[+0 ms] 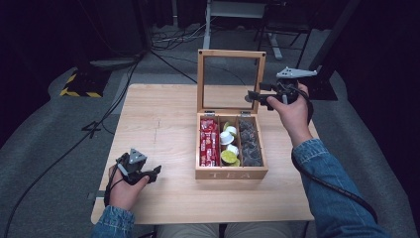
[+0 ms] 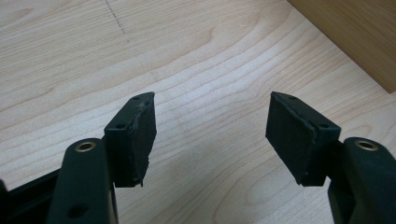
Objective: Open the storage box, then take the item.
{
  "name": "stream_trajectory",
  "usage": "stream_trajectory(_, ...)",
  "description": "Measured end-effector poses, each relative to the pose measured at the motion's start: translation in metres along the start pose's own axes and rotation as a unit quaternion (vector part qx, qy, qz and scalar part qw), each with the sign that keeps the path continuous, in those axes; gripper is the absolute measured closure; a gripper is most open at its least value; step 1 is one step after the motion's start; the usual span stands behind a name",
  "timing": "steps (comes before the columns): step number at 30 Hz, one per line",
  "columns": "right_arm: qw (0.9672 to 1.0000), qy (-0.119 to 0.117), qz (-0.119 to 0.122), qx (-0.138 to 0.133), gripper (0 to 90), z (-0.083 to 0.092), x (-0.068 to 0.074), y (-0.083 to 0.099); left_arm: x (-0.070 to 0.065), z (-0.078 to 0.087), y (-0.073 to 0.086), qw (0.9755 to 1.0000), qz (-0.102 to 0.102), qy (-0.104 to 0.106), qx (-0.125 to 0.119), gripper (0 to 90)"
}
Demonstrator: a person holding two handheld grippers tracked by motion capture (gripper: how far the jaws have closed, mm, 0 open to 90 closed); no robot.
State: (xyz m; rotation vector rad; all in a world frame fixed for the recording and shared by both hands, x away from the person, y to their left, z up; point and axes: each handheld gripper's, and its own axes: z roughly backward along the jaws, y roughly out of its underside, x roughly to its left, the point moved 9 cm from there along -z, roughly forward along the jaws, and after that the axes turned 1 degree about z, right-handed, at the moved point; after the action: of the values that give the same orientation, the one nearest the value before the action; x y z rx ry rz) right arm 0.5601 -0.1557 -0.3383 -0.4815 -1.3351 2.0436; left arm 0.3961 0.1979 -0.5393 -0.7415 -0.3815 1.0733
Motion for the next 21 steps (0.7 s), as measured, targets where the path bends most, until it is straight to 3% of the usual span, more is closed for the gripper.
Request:
stream_trajectory(3, 0.9999, -0.008, 0.003, 0.011, 36.4, 0.002, 0.006, 0.003, 0.000, 0.000, 0.000, 1.0000, -0.002, 0.001, 0.001, 33.9)
stream_trajectory(5, 0.9994, -0.028, 0.013, 0.012, 35.9, 0.003, 0.017, 0.009, 0.000, 0.000, -0.001, 1.0000, -0.002, 0.002, 0.001, 33.8)
stream_trajectory(11, 0.9988, -0.044, 0.019, 0.008, 34.2, 0.004, 0.032, 0.016, 0.000, 0.000, 0.001, 1.0000, -0.002, 0.001, 0.001, 33.8)
stream_trajectory(14, 0.9982, -0.055, 0.022, 0.010, 37.0, 0.001, 0.042, 0.022, 0.000, 0.001, 0.002, 1.0000, -0.003, -0.001, 0.001, 33.7)
stream_trajectory(15, 0.9970, -0.073, 0.021, 0.012, 38.2, -0.002, 0.051, 0.026, 0.001, 0.001, 0.003, 1.0000, -0.003, -0.002, 0.001, 33.7)
stream_trajectory(21, 0.9953, -0.083, 0.040, 0.028, 42.4, -0.009, 0.070, 0.035, 0.002, 0.002, 0.009, 1.0000, -0.003, -0.005, 0.006, 33.4)
